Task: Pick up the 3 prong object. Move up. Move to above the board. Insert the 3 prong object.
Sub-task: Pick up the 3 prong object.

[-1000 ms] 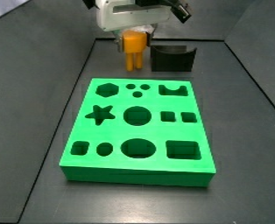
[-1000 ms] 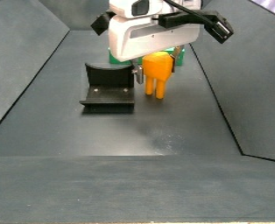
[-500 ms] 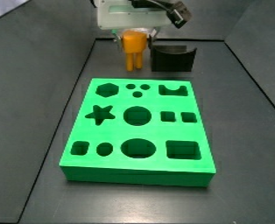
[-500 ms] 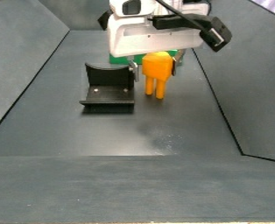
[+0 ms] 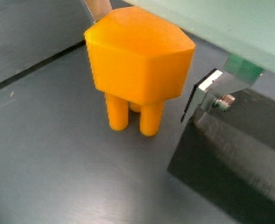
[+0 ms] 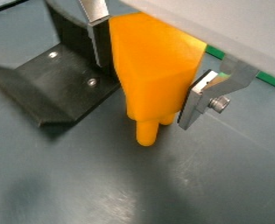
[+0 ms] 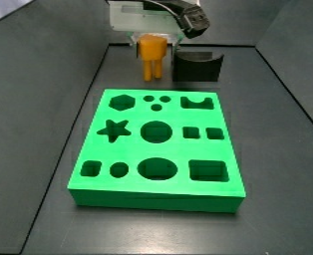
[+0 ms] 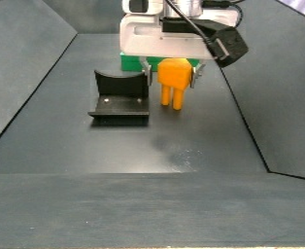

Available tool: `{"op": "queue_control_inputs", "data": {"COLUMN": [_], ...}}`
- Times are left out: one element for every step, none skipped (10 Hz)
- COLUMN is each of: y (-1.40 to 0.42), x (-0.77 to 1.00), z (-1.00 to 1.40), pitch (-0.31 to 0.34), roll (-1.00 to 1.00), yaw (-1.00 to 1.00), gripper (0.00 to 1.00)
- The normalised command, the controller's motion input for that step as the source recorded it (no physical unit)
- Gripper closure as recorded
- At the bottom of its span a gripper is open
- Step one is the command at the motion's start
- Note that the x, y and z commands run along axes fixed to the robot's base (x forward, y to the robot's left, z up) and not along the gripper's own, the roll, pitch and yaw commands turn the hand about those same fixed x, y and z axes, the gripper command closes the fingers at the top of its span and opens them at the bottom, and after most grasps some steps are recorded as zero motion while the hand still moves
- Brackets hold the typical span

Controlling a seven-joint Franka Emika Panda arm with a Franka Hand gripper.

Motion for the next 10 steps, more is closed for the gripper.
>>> {"op": "queue_control_inputs", "data": {"y": [-0.02,-0.02,-0.02,-0.02,-0.02,-0.02,0.00,0.07,0.00,0.08], "x": [0.00,0.00,0.00,0.00,0.00,0.00,-0.10,0.01,0.00,-0.06], "z": [0.00,0.00,0.00,0.00,0.00,0.00,0.00,0.00,0.00,0.00], "pitch": [-0.151,-0.150,-0.151,-0.151,-0.151,-0.151,-0.147,-0.061,0.000,-0.019], "roll": [-0.17,-0.17,-0.17,-0.17,-0.17,-0.17,-0.13,-0.02,0.00,-0.04], "yaw": [-0.97,-0.97,-0.97,-0.97,-0.97,-0.97,-0.88,-0.15,-0.01,0.00], "gripper": [0.00,0.00,0.00,0.00,0.00,0.00,0.00,0.00,0.00,0.00]}}
